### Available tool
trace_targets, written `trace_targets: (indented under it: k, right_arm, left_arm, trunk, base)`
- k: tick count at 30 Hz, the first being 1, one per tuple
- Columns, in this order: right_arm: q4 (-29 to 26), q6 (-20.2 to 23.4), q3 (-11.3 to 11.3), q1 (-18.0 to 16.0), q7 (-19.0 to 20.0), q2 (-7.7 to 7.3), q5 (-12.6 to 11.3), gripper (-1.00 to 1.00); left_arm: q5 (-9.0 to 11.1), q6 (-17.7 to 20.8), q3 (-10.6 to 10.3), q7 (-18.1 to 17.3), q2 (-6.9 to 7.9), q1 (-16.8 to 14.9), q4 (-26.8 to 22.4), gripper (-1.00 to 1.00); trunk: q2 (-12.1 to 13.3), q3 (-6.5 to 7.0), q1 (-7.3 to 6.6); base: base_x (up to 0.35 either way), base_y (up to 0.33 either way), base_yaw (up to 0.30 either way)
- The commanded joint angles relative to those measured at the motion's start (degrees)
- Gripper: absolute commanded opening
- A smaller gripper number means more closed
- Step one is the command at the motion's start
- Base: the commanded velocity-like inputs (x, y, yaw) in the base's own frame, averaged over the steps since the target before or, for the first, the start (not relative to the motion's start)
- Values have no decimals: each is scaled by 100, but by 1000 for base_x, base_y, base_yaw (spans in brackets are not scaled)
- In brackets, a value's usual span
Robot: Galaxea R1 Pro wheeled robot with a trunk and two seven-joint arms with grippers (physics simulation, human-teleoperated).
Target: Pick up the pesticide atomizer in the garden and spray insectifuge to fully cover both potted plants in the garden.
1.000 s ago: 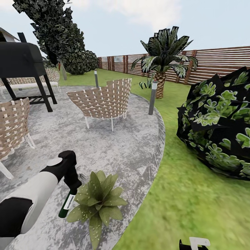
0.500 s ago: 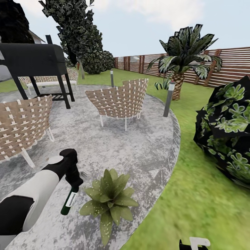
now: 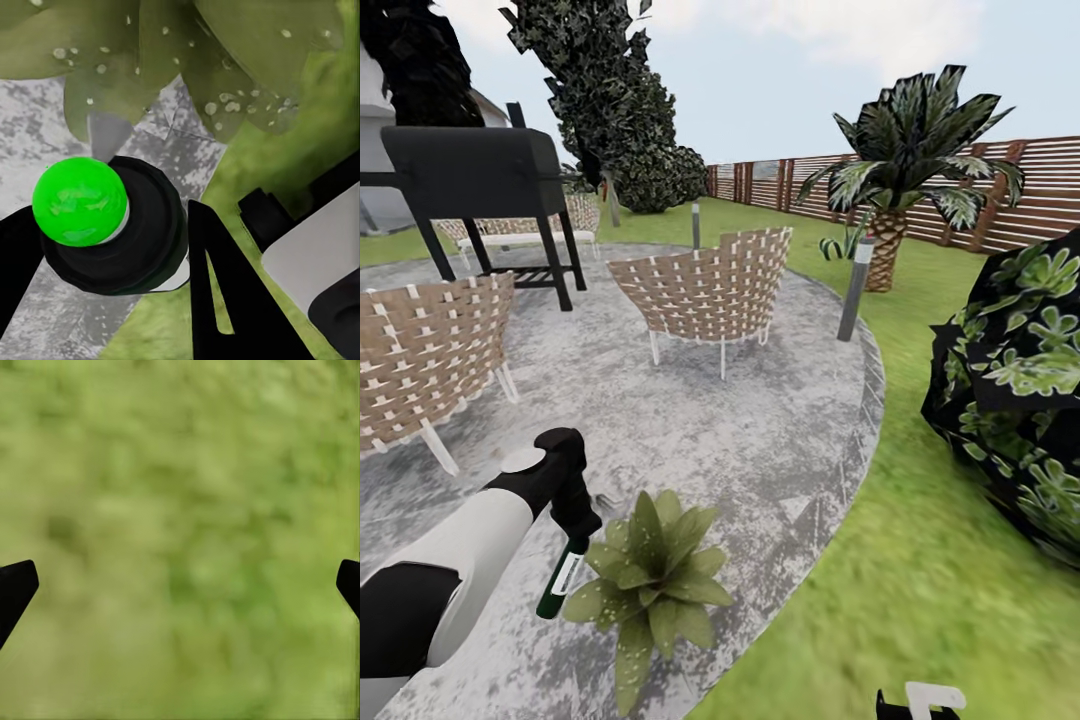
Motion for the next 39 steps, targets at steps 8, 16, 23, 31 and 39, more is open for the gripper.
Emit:
trace_targets:
  k: [8,16,23,31,39]
  right_arm:
    - [11,-17,-37,-4,-27,0,61,100]
    - [7,-17,-44,-4,-27,-11,61,100]
    - [7,-17,-37,-4,-27,-9,61,100]
    - [4,-17,-44,-4,-27,-12,61,100]
    - [-7,-15,-45,-4,-18,-43,71,100]
  left_arm:
    - [-11,63,-356,-54,-71,-10,-5,-100]
    - [-21,69,-396,-54,-113,-30,-6,-100]
    - [-17,69,-396,-54,-105,-96,-6,-100]
    - [-576,78,-388,-54,-173,-149,-6,-100]
    - [-617,78,-392,-54,-258,-150,-6,-100]
  trunk:
    - [-2,-5,-1]
    - [-2,-5,-1]
    - [-2,-5,-1]
    - [-2,-5,-1]
    - [-2,-5,-1]
  base:
    - [30,-304,276]
    - [181,-293,209]
    - [171,-142,95]
    - [9,-5,239]
    - [75,-227,10]
